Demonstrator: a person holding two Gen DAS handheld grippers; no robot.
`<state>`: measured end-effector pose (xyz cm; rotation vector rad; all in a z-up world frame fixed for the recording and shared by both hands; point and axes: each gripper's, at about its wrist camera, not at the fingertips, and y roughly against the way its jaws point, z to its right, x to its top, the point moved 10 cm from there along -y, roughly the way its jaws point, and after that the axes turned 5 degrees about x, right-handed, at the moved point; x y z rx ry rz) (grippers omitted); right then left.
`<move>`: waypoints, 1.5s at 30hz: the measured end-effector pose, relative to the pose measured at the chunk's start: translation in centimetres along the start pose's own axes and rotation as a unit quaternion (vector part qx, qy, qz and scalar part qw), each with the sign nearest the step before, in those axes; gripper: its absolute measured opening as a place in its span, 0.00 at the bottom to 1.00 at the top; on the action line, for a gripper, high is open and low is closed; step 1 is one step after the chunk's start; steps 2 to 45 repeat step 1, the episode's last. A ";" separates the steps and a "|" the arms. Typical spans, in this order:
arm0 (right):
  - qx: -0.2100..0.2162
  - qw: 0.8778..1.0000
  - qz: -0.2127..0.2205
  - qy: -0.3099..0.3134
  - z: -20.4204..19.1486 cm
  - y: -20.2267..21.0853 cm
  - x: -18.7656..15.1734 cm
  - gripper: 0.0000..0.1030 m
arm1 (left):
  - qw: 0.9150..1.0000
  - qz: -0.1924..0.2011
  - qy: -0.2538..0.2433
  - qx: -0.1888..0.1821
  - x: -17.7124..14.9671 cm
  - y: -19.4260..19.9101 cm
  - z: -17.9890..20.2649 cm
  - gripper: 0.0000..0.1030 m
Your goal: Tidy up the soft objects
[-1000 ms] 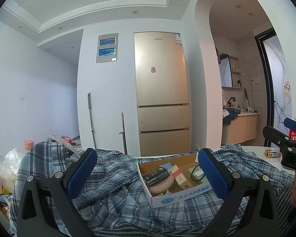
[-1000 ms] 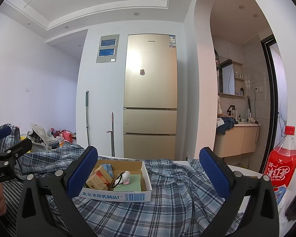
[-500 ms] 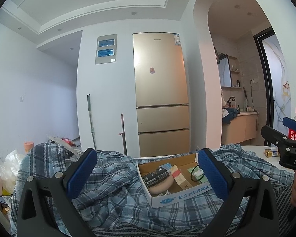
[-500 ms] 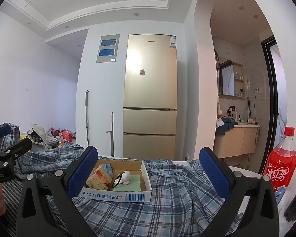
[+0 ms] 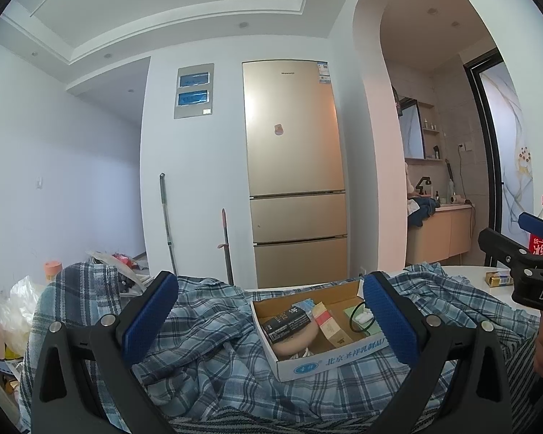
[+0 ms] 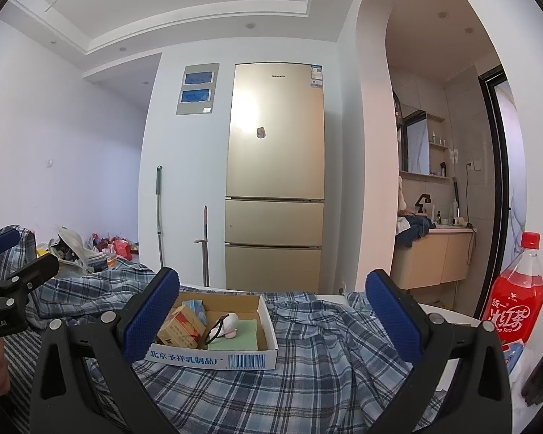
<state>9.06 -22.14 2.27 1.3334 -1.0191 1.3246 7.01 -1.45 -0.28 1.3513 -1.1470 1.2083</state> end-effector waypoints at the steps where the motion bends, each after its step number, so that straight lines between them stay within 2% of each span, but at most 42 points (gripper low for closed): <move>1: 0.000 1.000 0.000 0.000 0.0 0.0 0.0 1.00 | 1.000 0.000 0.000 0.000 0.0 -0.1 0.0 1.00; 45: 0.000 1.000 0.000 0.000 0.0 0.0 0.0 1.00 | 1.000 0.000 0.000 0.000 0.0 -0.1 0.0 1.00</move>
